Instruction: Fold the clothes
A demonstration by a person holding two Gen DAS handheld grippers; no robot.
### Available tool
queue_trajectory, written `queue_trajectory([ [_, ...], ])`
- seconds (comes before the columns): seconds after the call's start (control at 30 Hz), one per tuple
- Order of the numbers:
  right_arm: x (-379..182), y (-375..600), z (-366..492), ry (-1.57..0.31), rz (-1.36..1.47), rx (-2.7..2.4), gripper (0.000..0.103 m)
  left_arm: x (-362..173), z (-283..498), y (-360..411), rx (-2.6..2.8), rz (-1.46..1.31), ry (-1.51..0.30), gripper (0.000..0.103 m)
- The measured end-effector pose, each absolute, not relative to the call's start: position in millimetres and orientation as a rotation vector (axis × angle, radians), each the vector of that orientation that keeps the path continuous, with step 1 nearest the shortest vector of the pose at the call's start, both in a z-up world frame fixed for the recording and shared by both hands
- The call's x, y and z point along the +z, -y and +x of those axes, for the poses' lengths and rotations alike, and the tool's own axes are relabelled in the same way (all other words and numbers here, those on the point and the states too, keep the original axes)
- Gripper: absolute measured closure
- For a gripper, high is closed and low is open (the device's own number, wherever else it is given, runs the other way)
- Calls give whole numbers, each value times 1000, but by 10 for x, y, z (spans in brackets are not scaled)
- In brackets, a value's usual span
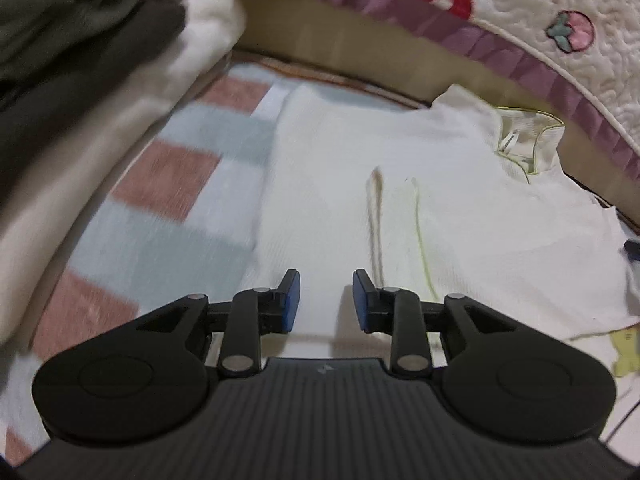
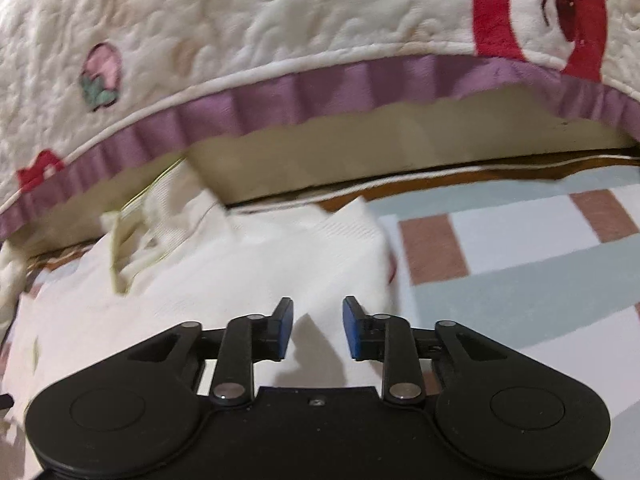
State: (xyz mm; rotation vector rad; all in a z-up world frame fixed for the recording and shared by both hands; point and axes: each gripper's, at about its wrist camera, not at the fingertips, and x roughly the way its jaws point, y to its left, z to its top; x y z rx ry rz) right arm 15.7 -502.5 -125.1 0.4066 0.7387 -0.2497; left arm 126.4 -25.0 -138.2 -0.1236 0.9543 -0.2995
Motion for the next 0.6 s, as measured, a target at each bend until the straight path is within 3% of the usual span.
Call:
queue_trajectory([
  [0.17, -1320, 4982, -171, -782, 436, -221, 66, -1327, 1108, 34, -276, -98, -1005, 59],
  [0.6, -1329, 4571, -1313, -834, 533, -50, 56, -1396, 383, -502, -259, -109, -1166, 55],
])
